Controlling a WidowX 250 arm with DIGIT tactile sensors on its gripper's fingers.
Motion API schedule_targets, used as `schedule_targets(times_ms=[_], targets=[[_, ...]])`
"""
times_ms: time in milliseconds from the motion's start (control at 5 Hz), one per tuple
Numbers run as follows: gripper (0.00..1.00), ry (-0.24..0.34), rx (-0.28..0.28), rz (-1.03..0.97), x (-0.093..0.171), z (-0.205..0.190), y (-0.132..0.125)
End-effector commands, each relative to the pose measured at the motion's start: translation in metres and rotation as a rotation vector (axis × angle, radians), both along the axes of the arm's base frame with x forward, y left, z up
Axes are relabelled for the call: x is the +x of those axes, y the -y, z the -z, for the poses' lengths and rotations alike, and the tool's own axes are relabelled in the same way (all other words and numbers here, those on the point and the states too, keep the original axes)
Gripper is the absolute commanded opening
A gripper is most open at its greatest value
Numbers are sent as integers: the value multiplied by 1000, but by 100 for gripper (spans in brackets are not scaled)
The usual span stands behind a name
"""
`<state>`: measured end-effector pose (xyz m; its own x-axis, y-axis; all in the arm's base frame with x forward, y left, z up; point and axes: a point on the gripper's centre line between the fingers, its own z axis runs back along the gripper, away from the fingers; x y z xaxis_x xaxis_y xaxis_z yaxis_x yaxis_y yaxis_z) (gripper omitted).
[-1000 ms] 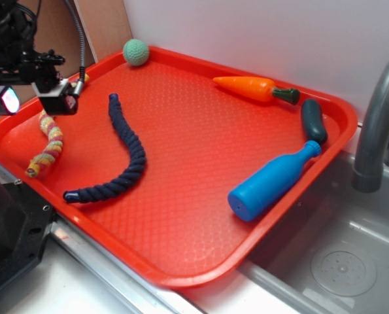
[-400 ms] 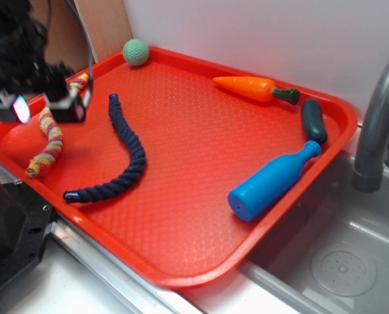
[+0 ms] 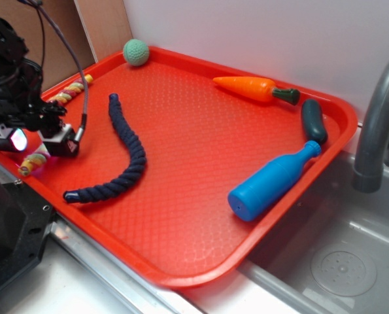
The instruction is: Grab the multicolored rope.
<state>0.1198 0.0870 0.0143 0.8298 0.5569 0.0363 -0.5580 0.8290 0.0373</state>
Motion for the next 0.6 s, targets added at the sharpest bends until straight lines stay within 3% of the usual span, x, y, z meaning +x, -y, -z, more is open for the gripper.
schedule_targets(times_ms=[0,200,400], targets=[[98,1,3,45,-15,12,10],[0,-9,4,50,-9,15,9],[0,-23,13,75,-6,5,9]])
